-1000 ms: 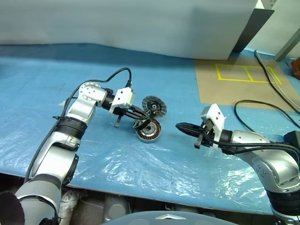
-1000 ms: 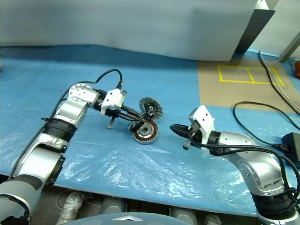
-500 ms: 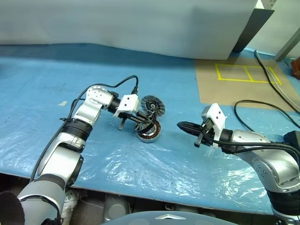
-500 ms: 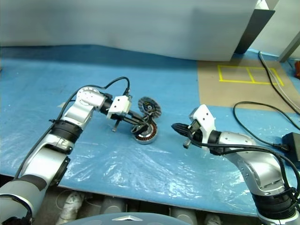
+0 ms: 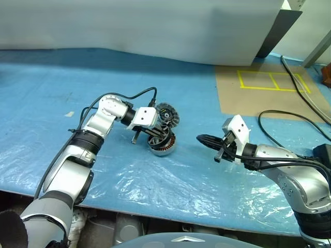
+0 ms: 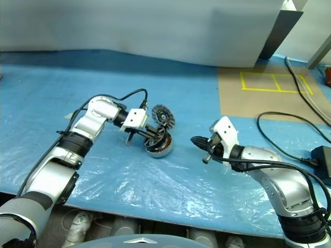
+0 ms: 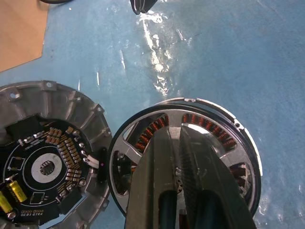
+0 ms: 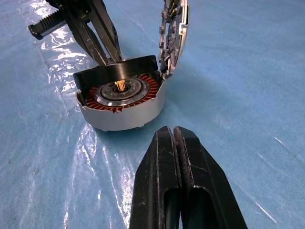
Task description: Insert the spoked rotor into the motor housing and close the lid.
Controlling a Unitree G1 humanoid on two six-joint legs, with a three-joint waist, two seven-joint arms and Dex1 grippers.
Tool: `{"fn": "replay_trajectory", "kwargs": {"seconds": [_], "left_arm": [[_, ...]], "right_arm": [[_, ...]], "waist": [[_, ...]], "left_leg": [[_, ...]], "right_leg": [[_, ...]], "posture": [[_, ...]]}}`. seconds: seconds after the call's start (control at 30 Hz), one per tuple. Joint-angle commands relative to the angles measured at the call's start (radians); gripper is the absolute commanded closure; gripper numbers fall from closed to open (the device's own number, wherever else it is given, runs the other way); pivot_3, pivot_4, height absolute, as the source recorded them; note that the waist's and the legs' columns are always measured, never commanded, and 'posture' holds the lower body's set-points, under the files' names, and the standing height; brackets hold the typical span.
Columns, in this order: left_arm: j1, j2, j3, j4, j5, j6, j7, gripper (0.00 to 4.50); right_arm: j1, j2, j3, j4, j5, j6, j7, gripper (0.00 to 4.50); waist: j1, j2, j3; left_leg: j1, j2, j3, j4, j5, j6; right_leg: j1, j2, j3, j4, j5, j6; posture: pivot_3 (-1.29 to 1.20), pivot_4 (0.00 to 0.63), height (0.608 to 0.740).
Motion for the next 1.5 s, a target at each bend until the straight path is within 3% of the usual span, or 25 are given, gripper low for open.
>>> {"fn": "replay_trajectory", "kwargs": {"seconds": [0.03, 0.13, 0.47, 0.7, 0.93, 1.23, 1.37, 1.5], "left_arm": [[-0.041, -0.018, 0.019, 0.010, -0.003, -0.010, 0.043, 3.40], [-0.040, -0.019, 0.018, 0.011, -0.001, -0.023, 0.050, 2.46], [-0.040, -0.008, 0.048, -0.035, -0.065, 0.004, 0.019, 2.46], [-0.010, 0.063, 0.164, -0.157, -0.214, 0.311, 0.030, 2.46], [0.064, 0.170, 0.265, -0.155, -0.245, 0.482, 0.130, 2.46], [0.171, 0.152, 0.269, -0.338, -0.251, 0.546, 0.227, 2.46], [0.179, 0.142, 0.257, -0.349, -0.239, 0.535, 0.256, 2.46], [0.162, 0.132, 0.250, -0.325, -0.233, 0.516, 0.265, 2.46]], "right_arm": [[0.001, 0.008, -0.001, -0.014, -0.007, -0.024, -0.005, 4.50], [0.001, 0.012, 0.003, -0.011, -0.013, -0.029, -0.007, 4.50], [-0.007, 0.013, 0.002, -0.009, -0.005, -0.027, 0.001, 4.50], [-0.089, 0.036, 0.006, -0.014, 0.111, 0.031, 0.052, 4.50], [-0.240, 0.115, 0.191, 0.171, 0.042, -0.004, 0.136, 4.50], [-0.415, 0.272, 0.293, 0.448, -0.036, -0.074, 0.203, 4.50], [-0.408, 0.280, 0.336, 0.549, -0.112, -0.131, 0.220, 4.50], [-0.366, 0.213, 0.435, 0.595, -0.250, -0.213, 0.252, 4.50]], "waist": [[0.000, 0.000, 0.000], [0.001, 0.000, 0.000], [0.000, 0.000, 0.000], [-0.007, 0.000, 0.000], [-0.007, 0.002, 0.001], [-0.005, 0.002, 0.001], [-0.006, 0.002, 0.001], [-0.006, 0.001, 0.001]], "left_leg": [[0.000, 0.000, 0.000, 0.000, 0.000, 0.000], [0.000, 0.000, 0.000, 0.000, 0.000, 0.000], [0.000, 0.000, 0.000, 0.000, 0.000, 0.000], [0.000, 0.000, 0.000, 0.000, 0.000, 0.000], [0.001, 0.000, 0.000, 0.000, 0.000, 0.000], [-0.002, 0.001, 0.000, 0.000, 0.000, 0.000], [-0.002, 0.001, 0.000, -0.001, 0.000, 0.000], [-0.002, 0.001, 0.000, -0.001, 0.000, 0.000]], "right_leg": [[0.000, 0.000, 0.000, 0.000, 0.000, 0.000], [0.000, 0.000, 0.000, 0.000, 0.000, 0.000], [0.000, 0.000, 0.000, 0.000, 0.000, 0.000], [0.000, 0.000, 0.000, 0.000, 0.000, 0.000], [0.000, 0.001, 0.000, 0.000, -0.002, -0.004], [-0.001, 0.000, -0.002, 0.000, -0.002, -0.004], [-0.001, 0.000, -0.002, 0.000, -0.002, -0.003], [-0.001, 0.000, -0.002, 0.000, 0.000, -0.001]], "posture": [[0.00, 0.150, 0.740], [0.00, 0.150, 0.740], [0.00, 0.150, 0.740], [0.00, 0.150, 0.740], [0.00, 0.150, 0.740], [0.00, 0.150, 0.740], [0.00, 0.150, 0.740], [0.00, 0.150, 0.740]]}}
